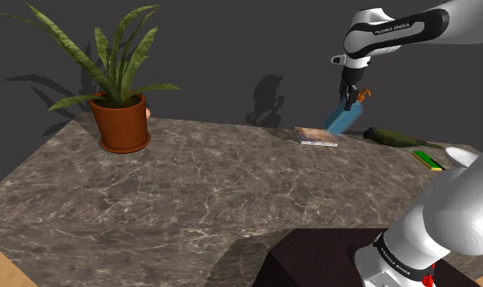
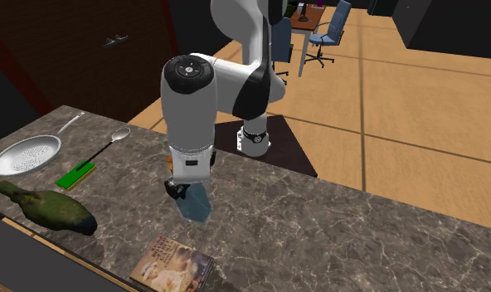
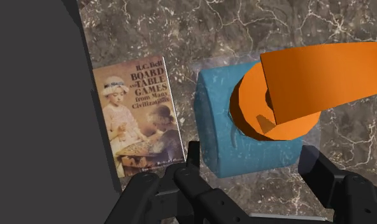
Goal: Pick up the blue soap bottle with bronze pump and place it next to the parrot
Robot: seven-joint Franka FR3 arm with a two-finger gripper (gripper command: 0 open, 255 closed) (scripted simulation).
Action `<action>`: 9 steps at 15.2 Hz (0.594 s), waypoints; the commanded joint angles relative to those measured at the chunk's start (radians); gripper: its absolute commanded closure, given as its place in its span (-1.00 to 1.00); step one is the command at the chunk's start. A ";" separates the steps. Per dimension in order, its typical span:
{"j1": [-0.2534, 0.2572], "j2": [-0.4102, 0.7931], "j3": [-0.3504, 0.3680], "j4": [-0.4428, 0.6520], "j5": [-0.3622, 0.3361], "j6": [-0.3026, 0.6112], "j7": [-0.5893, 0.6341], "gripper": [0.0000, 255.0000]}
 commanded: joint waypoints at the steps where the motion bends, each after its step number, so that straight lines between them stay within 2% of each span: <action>1: 0.002 -0.007 0.003 0.022 -0.001 -0.029 -0.002 1.00; 9: 0.006 -0.018 0.012 0.118 0.002 -0.134 -0.018 1.00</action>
